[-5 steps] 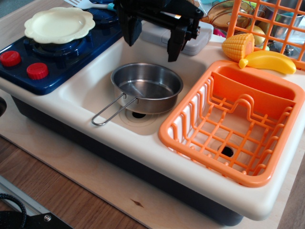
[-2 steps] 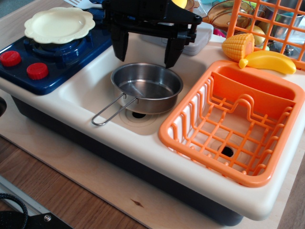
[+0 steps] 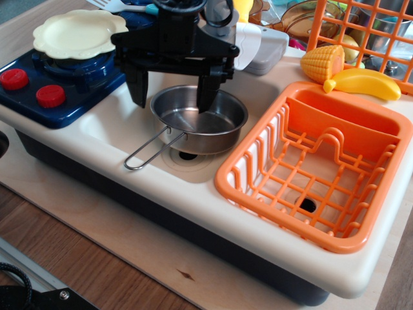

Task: Put pan from sink into drying rack

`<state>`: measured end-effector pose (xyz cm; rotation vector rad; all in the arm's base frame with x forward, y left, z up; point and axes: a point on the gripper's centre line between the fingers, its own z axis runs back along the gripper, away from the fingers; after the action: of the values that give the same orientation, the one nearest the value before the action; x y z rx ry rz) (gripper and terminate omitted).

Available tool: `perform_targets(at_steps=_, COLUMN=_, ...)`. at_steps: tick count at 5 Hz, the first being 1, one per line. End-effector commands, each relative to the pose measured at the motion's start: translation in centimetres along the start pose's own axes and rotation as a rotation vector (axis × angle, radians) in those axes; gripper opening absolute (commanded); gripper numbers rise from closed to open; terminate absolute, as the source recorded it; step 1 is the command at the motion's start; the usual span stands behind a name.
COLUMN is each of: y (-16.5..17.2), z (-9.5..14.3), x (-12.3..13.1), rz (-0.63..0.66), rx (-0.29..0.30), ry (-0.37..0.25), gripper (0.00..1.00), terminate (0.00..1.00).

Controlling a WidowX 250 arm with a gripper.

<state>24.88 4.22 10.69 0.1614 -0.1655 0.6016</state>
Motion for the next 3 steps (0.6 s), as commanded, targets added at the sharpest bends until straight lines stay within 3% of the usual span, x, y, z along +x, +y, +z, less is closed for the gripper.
perform_targets(at_steps=1, y=1.0, z=-1.0, x=0.6, rz=0.019, rx=-0.041, ry=-0.014, gripper=1.0, terminate=0.0)
perform_targets(at_steps=2, y=1.2, z=-2.5, x=-0.1, rz=0.031, rx=-0.059, ry=-0.052, gripper=1.0, terminate=0.0)
perform_targets(at_steps=3, y=1.0, z=-2.9, x=-0.1, rz=0.033, rx=-0.05, ry=-0.053, gripper=0.0, terminate=0.0)
